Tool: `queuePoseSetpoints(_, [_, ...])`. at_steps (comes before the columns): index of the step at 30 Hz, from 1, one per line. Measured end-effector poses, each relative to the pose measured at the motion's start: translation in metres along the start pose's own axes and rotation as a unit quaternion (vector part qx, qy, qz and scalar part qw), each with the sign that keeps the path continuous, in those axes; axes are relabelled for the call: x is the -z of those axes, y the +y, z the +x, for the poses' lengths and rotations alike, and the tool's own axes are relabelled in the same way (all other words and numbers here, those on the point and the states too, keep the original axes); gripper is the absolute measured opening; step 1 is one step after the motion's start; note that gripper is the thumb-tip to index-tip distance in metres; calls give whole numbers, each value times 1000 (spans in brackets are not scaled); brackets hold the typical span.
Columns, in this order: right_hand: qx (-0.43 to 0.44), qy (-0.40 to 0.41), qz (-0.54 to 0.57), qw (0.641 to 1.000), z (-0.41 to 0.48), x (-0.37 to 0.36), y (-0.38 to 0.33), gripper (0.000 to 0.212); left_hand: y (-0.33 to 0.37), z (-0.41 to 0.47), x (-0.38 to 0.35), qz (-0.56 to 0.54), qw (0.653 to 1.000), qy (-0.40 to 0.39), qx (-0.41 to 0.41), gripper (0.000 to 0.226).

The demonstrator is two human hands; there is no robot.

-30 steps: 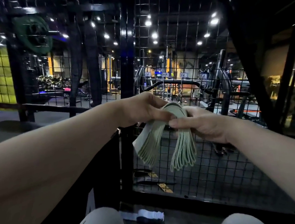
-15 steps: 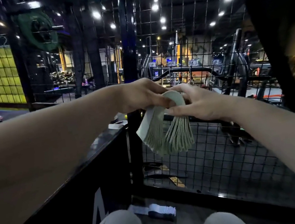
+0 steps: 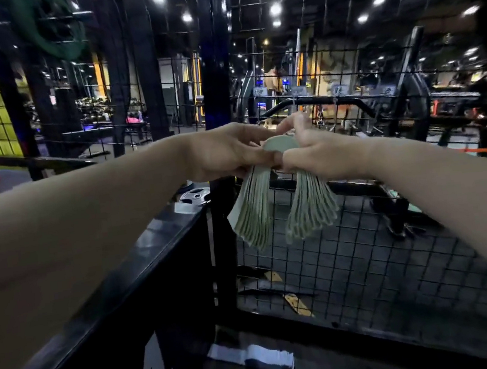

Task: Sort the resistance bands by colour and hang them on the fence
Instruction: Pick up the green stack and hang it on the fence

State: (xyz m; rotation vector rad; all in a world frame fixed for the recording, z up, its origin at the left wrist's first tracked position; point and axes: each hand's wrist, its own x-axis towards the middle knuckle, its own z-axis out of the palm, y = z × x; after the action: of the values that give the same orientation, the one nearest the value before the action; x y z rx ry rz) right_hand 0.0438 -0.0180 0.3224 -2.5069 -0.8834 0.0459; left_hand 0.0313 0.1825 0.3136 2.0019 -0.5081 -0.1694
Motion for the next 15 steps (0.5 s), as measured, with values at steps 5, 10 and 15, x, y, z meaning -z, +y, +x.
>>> queuePoseSetpoints(5, [-16,-34,2,999,50,6,4,61,-25,22,26,-39,999,24,2,55])
queuePoseSetpoints(10, [-53,-22,11,998,94,9,14,58,-44,44,41,19,999,30,-2,55])
queuePoseSetpoints(15, [-62,14,20,998,133,4,24,54,-46,73,31,78,984,134,-92,38])
